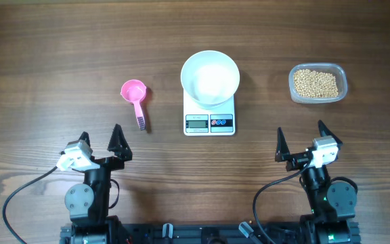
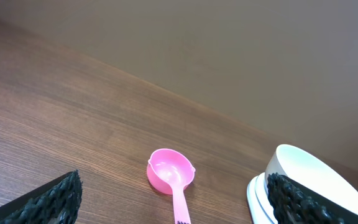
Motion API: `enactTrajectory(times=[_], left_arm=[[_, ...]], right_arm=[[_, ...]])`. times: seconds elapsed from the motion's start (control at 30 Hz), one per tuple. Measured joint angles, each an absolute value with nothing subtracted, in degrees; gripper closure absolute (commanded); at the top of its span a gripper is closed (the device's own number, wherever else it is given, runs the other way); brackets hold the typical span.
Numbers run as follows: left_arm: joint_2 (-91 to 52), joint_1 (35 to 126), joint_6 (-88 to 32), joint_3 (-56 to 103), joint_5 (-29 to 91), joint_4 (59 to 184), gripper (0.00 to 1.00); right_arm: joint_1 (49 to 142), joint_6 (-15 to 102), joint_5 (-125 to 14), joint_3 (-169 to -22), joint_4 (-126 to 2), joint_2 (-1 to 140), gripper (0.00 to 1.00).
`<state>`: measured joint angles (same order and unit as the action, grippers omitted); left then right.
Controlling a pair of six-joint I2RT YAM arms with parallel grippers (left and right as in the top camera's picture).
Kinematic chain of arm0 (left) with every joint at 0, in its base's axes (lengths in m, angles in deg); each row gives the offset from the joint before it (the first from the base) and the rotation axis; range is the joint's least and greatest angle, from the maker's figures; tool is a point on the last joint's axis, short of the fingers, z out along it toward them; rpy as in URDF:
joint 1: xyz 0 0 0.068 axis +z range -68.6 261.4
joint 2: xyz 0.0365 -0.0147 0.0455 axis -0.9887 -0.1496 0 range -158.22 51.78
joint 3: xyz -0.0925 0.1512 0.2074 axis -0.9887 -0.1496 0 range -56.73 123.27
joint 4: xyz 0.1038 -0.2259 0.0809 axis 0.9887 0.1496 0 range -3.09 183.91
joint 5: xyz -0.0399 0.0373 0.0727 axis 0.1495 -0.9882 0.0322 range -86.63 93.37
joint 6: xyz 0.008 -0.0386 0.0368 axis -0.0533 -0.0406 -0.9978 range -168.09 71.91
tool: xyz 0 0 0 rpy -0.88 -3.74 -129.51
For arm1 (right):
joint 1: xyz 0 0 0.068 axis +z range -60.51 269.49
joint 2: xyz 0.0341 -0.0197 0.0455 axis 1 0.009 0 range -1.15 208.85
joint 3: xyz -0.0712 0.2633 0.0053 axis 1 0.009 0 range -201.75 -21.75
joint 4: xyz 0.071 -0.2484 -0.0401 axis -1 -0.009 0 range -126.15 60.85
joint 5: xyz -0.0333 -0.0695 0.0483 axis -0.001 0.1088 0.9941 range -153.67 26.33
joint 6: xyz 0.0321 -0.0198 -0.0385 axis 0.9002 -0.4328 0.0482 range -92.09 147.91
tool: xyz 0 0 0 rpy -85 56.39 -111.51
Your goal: Scoop item into bowl and weigh 150g on scale
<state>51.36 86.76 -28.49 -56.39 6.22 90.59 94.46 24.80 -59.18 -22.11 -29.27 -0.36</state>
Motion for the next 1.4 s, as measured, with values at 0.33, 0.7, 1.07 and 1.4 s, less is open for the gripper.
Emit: enactTrajectory(times=[0.33, 0.7, 1.07, 1.4], left_arm=[[51.36, 86.76, -28.49, -56.39, 6.22, 90.57, 0.0], [51.36, 86.76, -28.49, -56.39, 6.22, 90.59, 0.0], [51.36, 86.76, -28.49, -56.39, 6.22, 90.59, 0.0], [51.36, 86.76, -30.44, -56.39, 3.71, 90.61, 0.0]], right_arm=[[94.46, 24.8, -59.18, -22.11, -29.27, -0.36, 0.0], [94.46, 24.8, -59.18, -22.11, -29.27, -0.36, 0.0], [94.46, 24.8, -59.18, -22.11, -29.27, -0.36, 0.0], [94.46, 24.8, -59.16, -22.11, -29.27, -0.36, 0.0]])
